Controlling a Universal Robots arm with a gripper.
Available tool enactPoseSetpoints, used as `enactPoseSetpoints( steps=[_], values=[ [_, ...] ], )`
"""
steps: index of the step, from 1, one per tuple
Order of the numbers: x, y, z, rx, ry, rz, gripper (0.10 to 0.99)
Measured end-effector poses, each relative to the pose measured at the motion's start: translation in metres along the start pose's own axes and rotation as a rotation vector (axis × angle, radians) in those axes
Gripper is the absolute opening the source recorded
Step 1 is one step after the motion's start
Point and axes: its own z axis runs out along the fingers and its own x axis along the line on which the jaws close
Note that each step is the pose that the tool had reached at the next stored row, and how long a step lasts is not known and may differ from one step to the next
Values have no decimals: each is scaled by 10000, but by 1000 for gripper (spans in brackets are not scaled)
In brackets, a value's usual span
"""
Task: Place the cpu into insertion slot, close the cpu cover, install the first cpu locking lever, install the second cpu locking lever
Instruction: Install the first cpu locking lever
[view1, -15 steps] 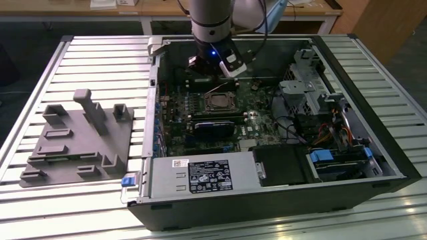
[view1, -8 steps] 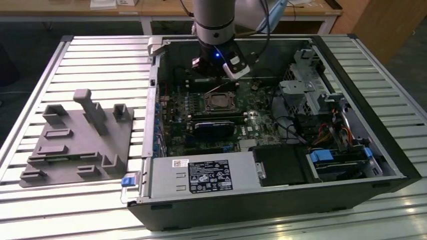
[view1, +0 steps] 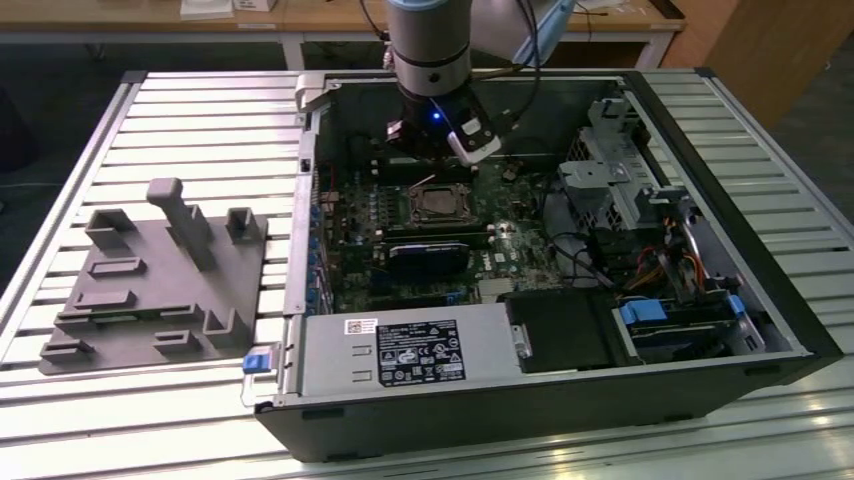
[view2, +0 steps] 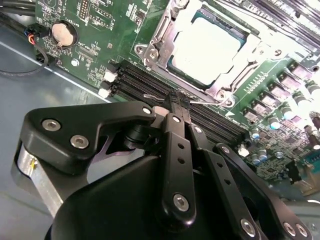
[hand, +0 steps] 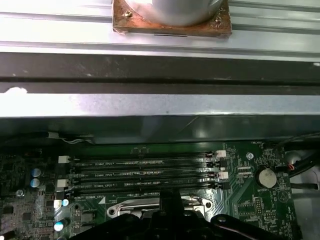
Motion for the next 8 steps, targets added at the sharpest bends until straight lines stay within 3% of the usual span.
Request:
enactPoseSetpoints(
  steps=[8],
  values=[
    [-38,26,26,22,-33,118,106]
  ],
)
